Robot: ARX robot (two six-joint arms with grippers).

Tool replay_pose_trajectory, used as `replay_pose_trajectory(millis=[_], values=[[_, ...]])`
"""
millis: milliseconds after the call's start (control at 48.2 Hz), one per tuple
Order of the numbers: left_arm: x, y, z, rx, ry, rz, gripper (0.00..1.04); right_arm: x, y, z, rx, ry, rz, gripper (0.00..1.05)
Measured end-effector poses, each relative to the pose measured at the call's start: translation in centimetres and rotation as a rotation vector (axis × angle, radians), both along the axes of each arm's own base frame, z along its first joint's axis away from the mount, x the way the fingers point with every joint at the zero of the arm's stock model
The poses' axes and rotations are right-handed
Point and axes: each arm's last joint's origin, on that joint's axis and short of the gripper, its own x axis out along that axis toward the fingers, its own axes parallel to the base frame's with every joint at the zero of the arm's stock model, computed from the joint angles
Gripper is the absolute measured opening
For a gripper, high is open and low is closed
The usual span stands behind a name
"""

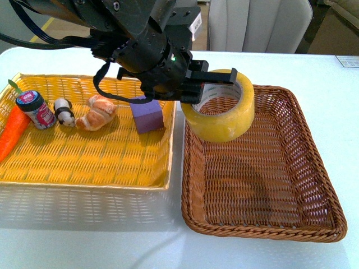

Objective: Move tape to another basket

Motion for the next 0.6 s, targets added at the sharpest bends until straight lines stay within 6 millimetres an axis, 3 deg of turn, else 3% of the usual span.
replay_pose_trajectory(millis=[415, 602], values=[[-1.1, -2.2, -0.8, 0.014, 0.021, -0.049, 0.15, 0.0, 0.0, 0.0, 0.0, 0.0, 0.0, 0.96], [-1.3, -2.6, -0.8, -0.003, 0.031, -0.055, 0.41, 0.0, 0.0, 0.0, 0.0, 0.0, 0.0, 0.96]])
